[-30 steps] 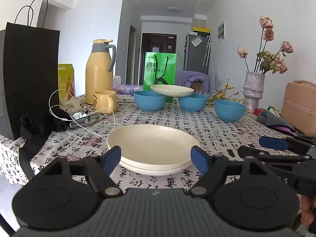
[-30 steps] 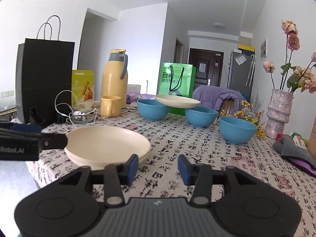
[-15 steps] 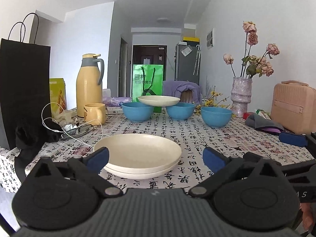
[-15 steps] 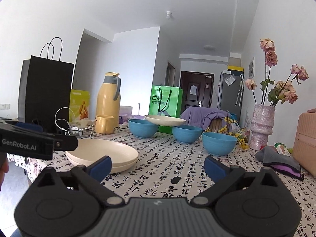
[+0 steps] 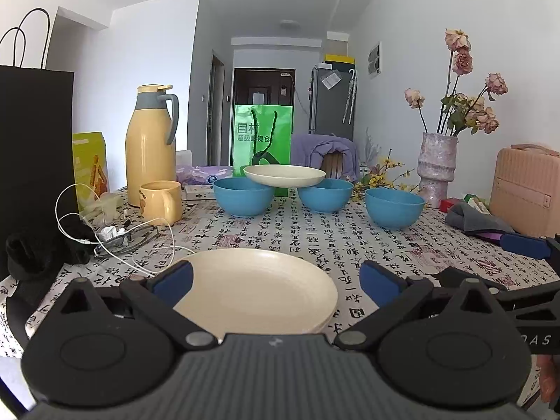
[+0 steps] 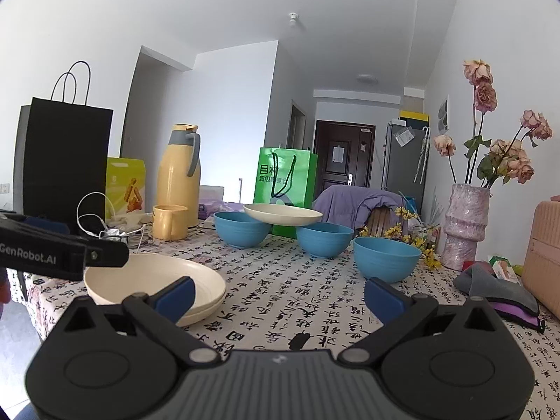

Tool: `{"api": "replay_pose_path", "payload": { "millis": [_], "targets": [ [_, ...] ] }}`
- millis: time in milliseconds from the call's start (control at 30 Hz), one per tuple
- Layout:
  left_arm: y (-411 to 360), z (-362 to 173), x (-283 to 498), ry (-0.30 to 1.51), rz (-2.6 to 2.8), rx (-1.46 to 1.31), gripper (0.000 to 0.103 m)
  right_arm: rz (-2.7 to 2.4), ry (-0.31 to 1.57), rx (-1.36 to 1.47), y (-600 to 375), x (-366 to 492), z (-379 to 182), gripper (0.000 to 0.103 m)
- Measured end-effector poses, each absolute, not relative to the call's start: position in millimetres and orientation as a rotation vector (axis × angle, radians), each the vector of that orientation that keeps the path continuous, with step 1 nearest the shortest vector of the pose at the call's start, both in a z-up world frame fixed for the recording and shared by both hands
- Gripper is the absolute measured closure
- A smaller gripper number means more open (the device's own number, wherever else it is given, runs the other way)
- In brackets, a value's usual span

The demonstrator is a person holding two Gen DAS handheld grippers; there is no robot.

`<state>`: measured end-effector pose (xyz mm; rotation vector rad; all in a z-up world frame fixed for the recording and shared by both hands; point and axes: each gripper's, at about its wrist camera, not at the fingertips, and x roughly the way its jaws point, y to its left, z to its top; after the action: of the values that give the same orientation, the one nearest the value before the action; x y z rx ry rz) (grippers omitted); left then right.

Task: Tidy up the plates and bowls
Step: 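Move both tools to the cream plate resting on a blue bowl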

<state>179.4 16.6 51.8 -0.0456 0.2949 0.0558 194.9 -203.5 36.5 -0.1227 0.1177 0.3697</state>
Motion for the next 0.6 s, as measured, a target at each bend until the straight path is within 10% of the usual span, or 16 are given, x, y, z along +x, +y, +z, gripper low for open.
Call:
{"api": "replay_pose_path", "payload": {
  "millis": [600],
  "targets": [
    [83.0,83.5,321.7,0.413,0.059,-0.126,0.0,0.404,0.269,0.002,-190.1,340.7,76.9,0.0]
  ]
}}
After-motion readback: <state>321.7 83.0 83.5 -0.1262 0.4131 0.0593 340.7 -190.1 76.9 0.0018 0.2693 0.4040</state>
